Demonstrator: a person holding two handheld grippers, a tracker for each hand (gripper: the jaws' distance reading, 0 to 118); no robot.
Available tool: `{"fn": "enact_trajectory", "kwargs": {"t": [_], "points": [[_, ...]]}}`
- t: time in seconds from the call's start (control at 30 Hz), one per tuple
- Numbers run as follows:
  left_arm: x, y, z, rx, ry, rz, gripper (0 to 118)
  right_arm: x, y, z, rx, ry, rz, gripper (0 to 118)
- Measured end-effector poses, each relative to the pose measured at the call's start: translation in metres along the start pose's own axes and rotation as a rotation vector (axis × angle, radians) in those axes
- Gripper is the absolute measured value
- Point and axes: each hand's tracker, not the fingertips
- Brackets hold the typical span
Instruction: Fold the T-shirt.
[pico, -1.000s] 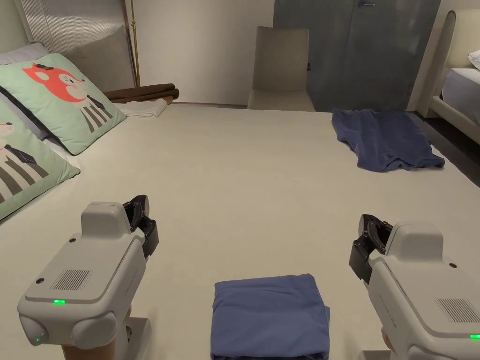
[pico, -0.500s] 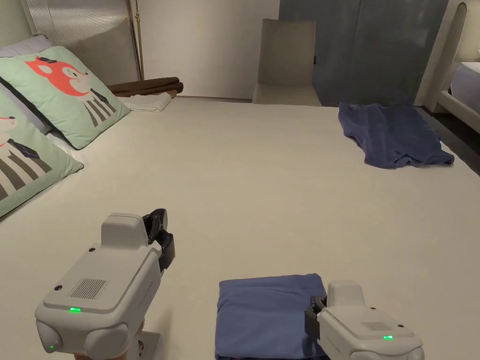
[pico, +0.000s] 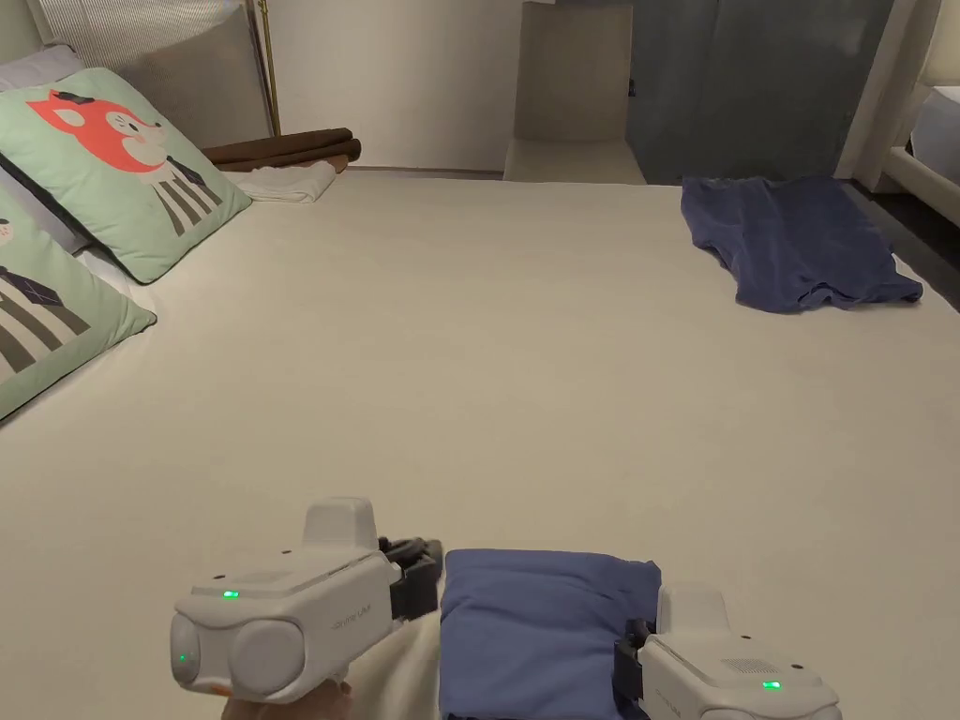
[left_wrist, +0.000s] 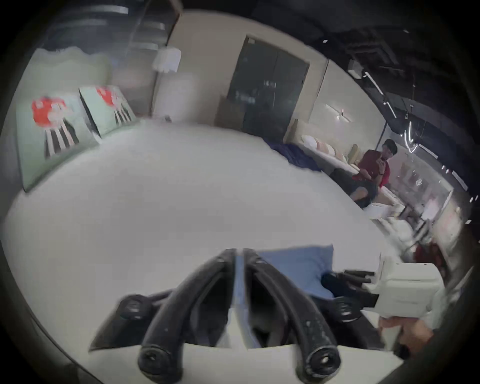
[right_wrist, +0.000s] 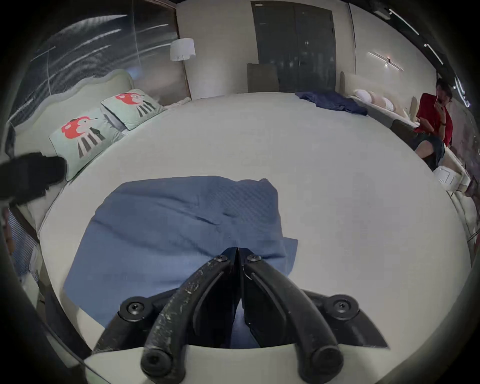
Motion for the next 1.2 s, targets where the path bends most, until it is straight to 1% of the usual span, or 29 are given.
{"fn": "enact_trajectory", "kwargs": {"t": [0.03, 0.07, 0.1, 0.13, 0.17, 0.23, 0.4, 0.47, 0.5, 0.53, 0.57, 0.6, 0.63, 0.67, 0.7, 0.73, 0.77, 0.8, 0.87, 0.97, 1.03, 1.2], "points": [[-0.002, -0.001, -0.006, -0.043, -0.037, 0.034, 60, 0.001, 0.0, 0.0, 0.0, 0.003, -0.003, 0], [-0.003, -0.002, -0.012, -0.083, -0.064, 0.056, 90, 0.001, 0.0, 0.0, 0.0, 0.006, -0.005, 0], [-0.004, -0.003, -0.018, -0.111, -0.083, 0.084, 111, 0.002, 0.0, 0.0, -0.001, 0.01, -0.007, 0], [-0.005, -0.005, -0.021, -0.139, -0.101, 0.098, 115, 0.002, 0.0, 0.0, -0.001, 0.013, -0.009, 0], [-0.008, -0.006, -0.021, -0.126, -0.119, 0.117, 114, 0.003, 0.0, 0.0, -0.001, 0.017, -0.011, 0], [-0.016, -0.007, -0.03, -0.181, -0.12, 0.183, 114, 0.004, -0.001, 0.0, 0.001, 0.022, -0.017, 0], [-0.033, -0.012, -0.051, -0.293, -0.223, 0.447, 114, 0.004, -0.002, 0.001, 0.007, 0.029, -0.02, 0], [-0.036, -0.016, -0.057, -0.306, -0.268, 0.488, 110, 0.006, -0.002, 0.0, 0.008, 0.033, -0.025, 0], [-0.036, -0.017, -0.059, -0.316, -0.265, 0.477, 104, 0.007, -0.002, 0.0, 0.008, 0.036, -0.028, 0], [-0.033, -0.019, -0.061, -0.316, -0.26, 0.472, 90, 0.007, -0.002, 0.0, 0.008, 0.039, -0.029, 0], [-0.029, -0.021, -0.063, -0.324, -0.253, 0.462, 72, 0.007, -0.002, 0.0, 0.008, 0.04, -0.03, 0], [-0.027, -0.024, -0.064, -0.325, -0.204, 0.413, 50, 0.008, -0.002, 0.0, 0.008, 0.041, -0.031, 0], [-0.026, -0.028, -0.064, -0.301, -0.218, 0.399, 34, 0.007, -0.003, 0.001, 0.016, 0.045, -0.03, 0], [-0.026, -0.029, -0.062, -0.292, -0.229, 0.404, 31, 0.006, -0.004, 0.003, 0.025, 0.041, -0.026, 0], [-0.027, -0.029, -0.06, -0.285, -0.246, 0.421, 23, 0.004, -0.005, 0.004, 0.032, 0.043, -0.023, 0], [-0.027, -0.027, -0.057, -0.281, -0.245, 0.425, 18, 0.002, -0.004, 0.006, 0.042, 0.028, -0.012, 0], [-0.026, -0.025, -0.054, -0.273, -0.25, 0.406, 17, -0.001, -0.004, 0.008, 0.047, 0.024, -0.003, 0], [-0.027, -0.02, -0.049, -0.264, -0.245, 0.343, 17, -0.005, -0.002, 0.011, 0.059, 0.026, 0.003, 0], [-0.032, -0.01, -0.037, -0.257, -0.235, 0.282, 16, -0.017, 0.005, 0.017, 0.099, 0.039, 0.024, 0], [-0.06, 0.008, -0.013, -0.246, -0.187, 0.222, 16, -0.044, 0.019, 0.026, 0.177, 0.057, 0.053, 0], [-0.087, 0.019, 0.009, -0.23, -0.136, 0.186, 16, -0.069, 0.032, 0.029, 0.216, 0.09, 0.064, 0], [-0.17, 0.045, 0.067, -0.195, 0.014, 0.144, 16, -0.14, 0.061, 0.026, 0.303, 0.165, 0.116, 0]]}}
